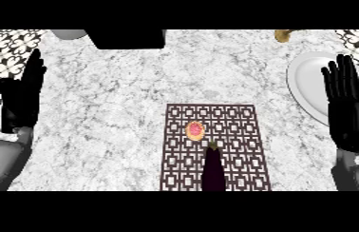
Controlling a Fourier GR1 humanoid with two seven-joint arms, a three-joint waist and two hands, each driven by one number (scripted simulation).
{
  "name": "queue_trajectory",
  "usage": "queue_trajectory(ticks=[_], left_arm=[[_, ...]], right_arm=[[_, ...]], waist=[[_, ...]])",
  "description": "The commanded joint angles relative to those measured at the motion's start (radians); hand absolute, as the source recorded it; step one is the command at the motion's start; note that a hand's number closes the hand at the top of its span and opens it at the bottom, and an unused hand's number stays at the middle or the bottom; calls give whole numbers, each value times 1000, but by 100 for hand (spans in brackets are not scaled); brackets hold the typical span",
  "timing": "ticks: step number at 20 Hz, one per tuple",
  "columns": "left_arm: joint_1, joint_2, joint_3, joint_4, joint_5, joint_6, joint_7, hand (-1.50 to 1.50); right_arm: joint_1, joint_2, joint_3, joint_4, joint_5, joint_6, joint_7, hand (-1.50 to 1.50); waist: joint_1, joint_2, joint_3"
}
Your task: Pick the eggplant from the placemat and place it in the plate
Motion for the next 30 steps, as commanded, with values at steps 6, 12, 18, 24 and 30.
queue_trajectory(ticks=[6, 12, 18, 24, 30], left_arm=[[97, -181, -125, -2, 30, -20, 30, 0], [134, -226, -149, -9, 47, -21, 61, 0], [203, -208, -153, -69, 42, -25, 56, 0], [191, -204, -127, -50, 33, -38, 63, 0], [237, -207, -134, -93, 23, -34, 68, 0]], right_arm=[[-44, 112, 360, -79, -125, 252, 282, 150], [56, -46, 493, -27, 539, -29, 87, 150], [202, 115, 458, 10, 144, 157, -171, -150], [77, -74, 557, 0, 424, 224, -17, -150], [-75, -165, 574, -126, 573, 297, 285, -150]], waist=[[47, 21, -31], [-2, 15, -26], [4, 14, -24], [2, 13, -27], [4, 10, -29]])
